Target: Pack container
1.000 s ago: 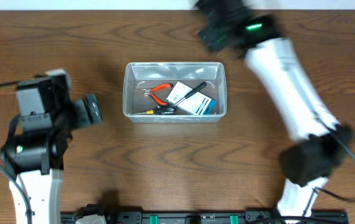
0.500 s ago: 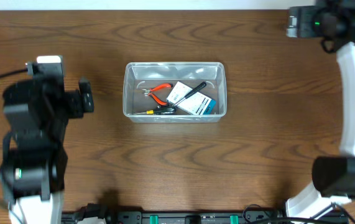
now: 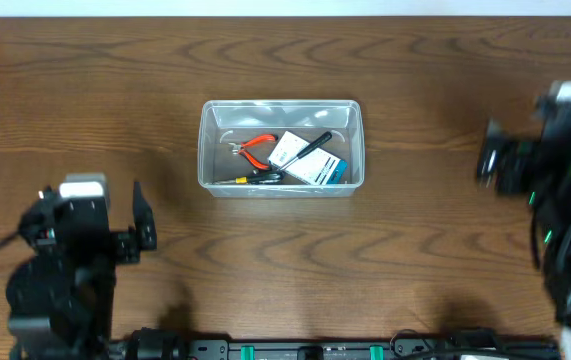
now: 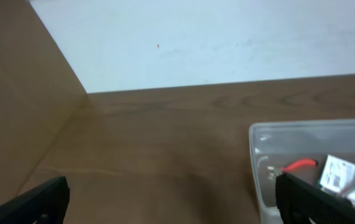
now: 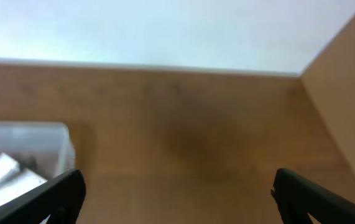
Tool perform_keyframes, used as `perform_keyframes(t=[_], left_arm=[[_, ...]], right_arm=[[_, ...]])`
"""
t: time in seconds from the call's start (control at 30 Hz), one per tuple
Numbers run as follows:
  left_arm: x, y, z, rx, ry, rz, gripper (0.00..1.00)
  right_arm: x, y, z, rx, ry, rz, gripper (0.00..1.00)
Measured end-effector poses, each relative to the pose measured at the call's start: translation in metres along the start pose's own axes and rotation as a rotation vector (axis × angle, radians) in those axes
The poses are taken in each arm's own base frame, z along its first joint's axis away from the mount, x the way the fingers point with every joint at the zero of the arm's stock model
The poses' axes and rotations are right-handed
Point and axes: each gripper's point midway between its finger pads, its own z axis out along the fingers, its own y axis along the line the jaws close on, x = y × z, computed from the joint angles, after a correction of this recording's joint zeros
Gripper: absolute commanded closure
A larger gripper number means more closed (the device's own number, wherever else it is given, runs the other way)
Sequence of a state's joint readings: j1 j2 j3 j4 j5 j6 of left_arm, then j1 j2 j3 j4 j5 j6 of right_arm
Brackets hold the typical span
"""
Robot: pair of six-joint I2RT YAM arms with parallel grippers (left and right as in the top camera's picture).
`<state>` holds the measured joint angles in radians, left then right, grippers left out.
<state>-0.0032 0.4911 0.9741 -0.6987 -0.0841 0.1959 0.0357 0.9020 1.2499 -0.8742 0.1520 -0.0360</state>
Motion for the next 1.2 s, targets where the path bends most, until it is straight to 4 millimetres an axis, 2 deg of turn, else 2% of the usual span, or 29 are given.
perform_keyframes(t=[0.03,0.17,0.23,0.4,0.63,0.87,1.2], left_arm=[[0.004,0.0,-0.003,-0.002,-0.007,-0.001,0.02],[0.027,-0.001,-0.014,-0.002,-0.008,-0.009,0.02],[0.036,-0.002,-0.017,-0.001,0.0,-0.008,0.02],[0.05,-0.004,-0.025,0.005,0.008,-0.006,0.02],[0.062,-0.006,-0.026,0.015,0.05,0.002,0.02],[0.082,-0.008,-0.028,0.026,0.134,0.014,0.02],[0.111,-0.011,-0.034,0.04,0.254,0.032,0.02]], right_arm=[[0.021,0.001,0.002,0.001,0.031,-0.006,0.01],[0.084,0.003,0.008,0.006,0.113,-0.015,0.01],[0.103,0.003,0.007,0.008,0.125,-0.014,0.01],[0.133,0.002,0.004,0.016,0.13,0.009,0.01],[0.188,0.005,0.008,0.015,0.312,-0.009,0.01],[0.21,0.004,0.0,0.014,0.408,-0.021,0.01],[0.211,0.004,-0.001,0.015,0.408,-0.021,0.01]])
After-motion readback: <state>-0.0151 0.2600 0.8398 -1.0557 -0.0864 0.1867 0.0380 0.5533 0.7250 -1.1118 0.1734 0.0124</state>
